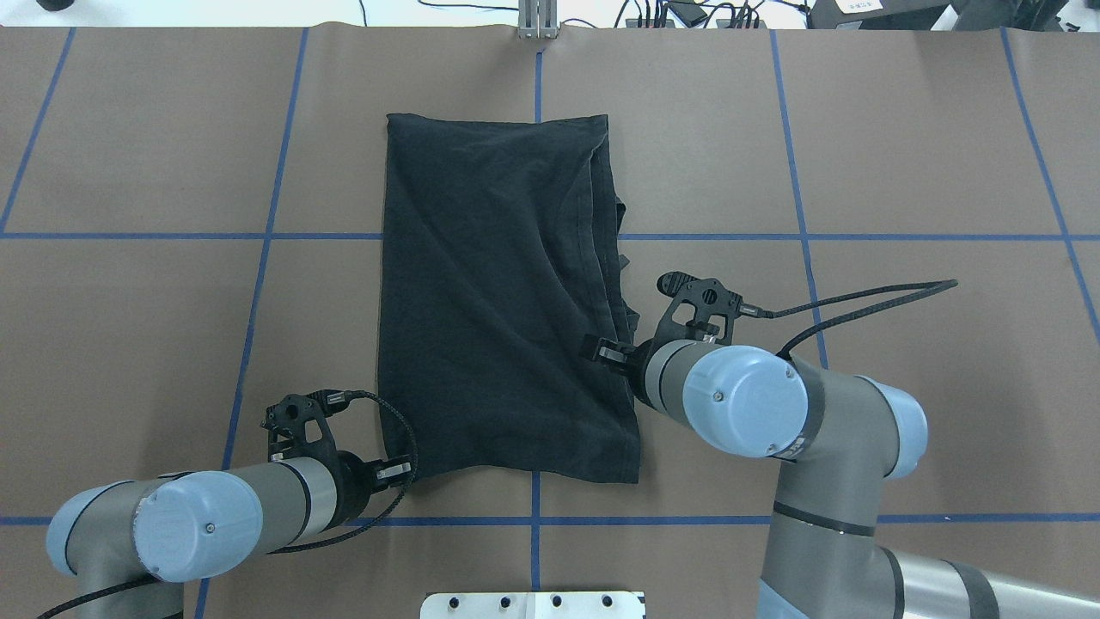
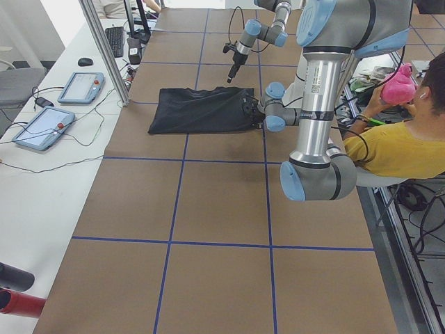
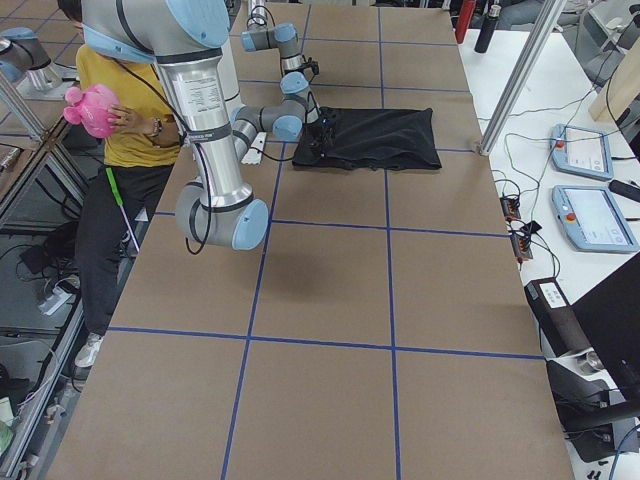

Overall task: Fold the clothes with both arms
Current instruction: 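Move the right gripper down to the shirt corner nearest the robot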

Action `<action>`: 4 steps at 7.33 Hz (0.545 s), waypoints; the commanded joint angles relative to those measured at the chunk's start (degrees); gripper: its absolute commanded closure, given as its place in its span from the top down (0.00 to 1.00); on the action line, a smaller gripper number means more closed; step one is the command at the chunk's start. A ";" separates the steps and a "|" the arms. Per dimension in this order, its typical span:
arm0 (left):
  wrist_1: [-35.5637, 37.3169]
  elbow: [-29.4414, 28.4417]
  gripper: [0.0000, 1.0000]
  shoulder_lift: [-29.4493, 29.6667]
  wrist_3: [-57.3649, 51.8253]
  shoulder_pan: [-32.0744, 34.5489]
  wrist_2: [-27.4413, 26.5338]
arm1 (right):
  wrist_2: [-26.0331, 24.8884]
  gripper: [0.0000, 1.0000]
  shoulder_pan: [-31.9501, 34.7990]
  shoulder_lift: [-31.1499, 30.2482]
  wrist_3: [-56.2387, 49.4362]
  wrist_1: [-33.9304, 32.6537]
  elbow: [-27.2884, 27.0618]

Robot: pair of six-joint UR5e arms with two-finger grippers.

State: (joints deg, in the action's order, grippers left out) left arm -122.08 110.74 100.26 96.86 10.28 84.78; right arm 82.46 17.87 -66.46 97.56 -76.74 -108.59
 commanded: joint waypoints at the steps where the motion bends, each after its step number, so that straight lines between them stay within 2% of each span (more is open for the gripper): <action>1: 0.00 -0.08 0.00 0.11 0.00 0.00 0.03 | -5.63 0.95 -5.02 1.07 6.47 -0.16 2.24; 4: 0.00 -0.08 0.00 0.11 0.00 -0.09 -0.06 | -5.99 0.95 -6.97 1.42 10.27 -0.78 3.12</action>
State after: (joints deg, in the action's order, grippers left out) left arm -122.08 110.66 100.34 96.86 10.23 84.76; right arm 76.77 11.70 -65.30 106.09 -77.31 -106.02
